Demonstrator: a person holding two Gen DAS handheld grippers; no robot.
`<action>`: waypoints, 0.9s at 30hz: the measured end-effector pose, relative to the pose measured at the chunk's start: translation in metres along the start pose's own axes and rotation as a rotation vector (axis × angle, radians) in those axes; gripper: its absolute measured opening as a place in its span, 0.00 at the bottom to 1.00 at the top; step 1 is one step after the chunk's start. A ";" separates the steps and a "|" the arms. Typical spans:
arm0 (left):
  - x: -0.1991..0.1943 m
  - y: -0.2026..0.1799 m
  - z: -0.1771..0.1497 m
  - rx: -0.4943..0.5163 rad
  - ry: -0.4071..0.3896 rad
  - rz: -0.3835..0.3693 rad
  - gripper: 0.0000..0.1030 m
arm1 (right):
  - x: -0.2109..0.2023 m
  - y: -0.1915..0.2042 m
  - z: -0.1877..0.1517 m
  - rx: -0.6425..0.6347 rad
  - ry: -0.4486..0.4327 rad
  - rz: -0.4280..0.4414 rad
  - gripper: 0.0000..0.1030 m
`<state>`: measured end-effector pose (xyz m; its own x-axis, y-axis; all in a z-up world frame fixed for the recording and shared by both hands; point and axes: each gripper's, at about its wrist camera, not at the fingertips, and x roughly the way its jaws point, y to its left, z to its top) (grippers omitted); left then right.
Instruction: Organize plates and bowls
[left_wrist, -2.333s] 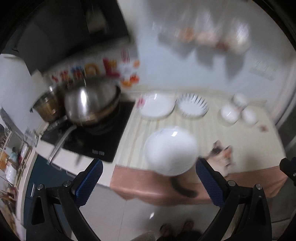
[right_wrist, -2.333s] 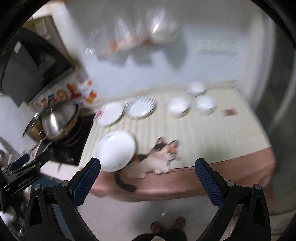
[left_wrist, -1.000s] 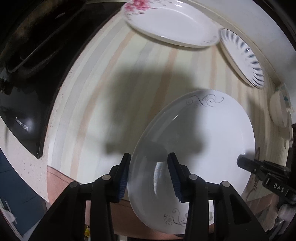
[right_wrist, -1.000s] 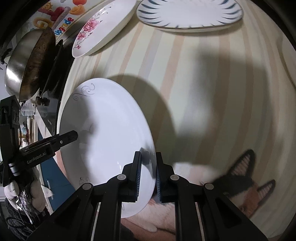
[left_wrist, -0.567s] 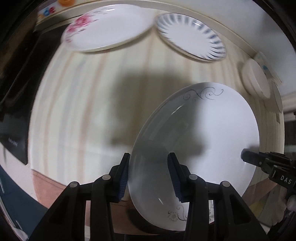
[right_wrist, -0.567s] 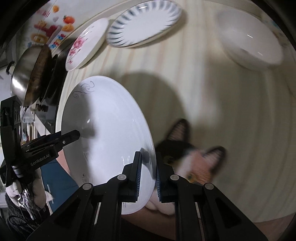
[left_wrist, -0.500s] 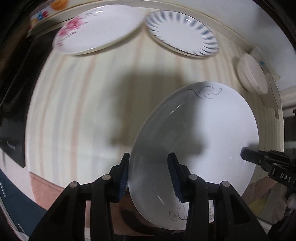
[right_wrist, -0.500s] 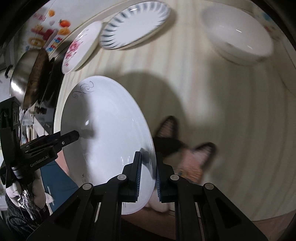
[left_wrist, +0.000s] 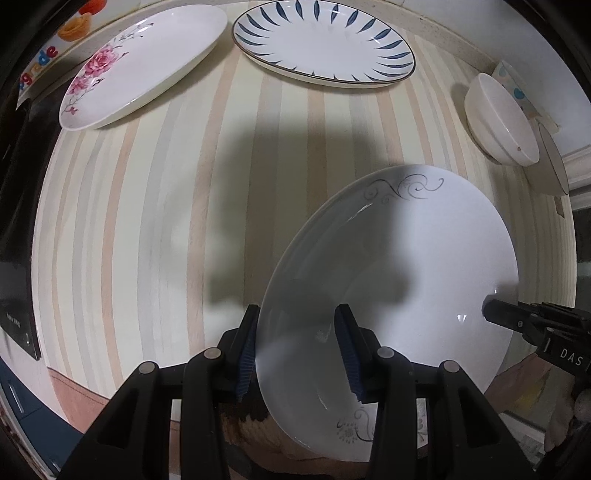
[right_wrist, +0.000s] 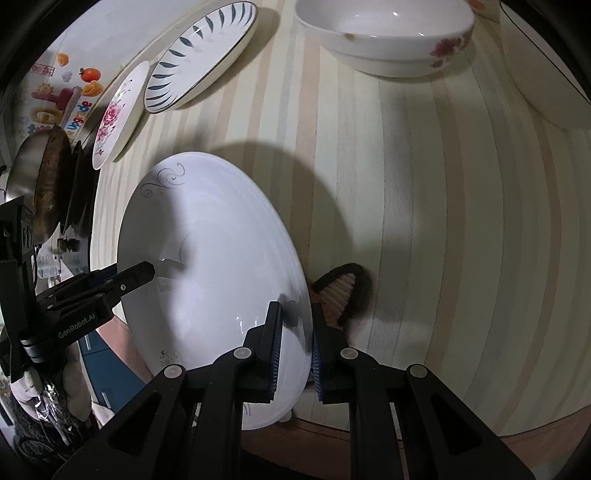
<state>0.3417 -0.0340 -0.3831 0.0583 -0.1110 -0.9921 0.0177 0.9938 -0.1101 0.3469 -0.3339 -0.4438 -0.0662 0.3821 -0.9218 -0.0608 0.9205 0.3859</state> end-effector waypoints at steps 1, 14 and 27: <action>0.004 -0.008 0.004 0.004 0.002 0.003 0.37 | 0.000 0.000 -0.001 0.005 -0.003 -0.003 0.16; 0.033 -0.045 0.015 0.094 0.013 0.026 0.37 | 0.002 0.005 -0.004 0.085 -0.036 -0.073 0.19; -0.020 -0.030 0.000 0.132 -0.115 0.011 0.37 | -0.030 -0.002 -0.005 0.197 -0.089 -0.099 0.21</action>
<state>0.3401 -0.0612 -0.3599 0.1727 -0.1077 -0.9791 0.1469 0.9857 -0.0825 0.3444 -0.3473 -0.4168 0.0190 0.2870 -0.9577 0.1338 0.9486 0.2869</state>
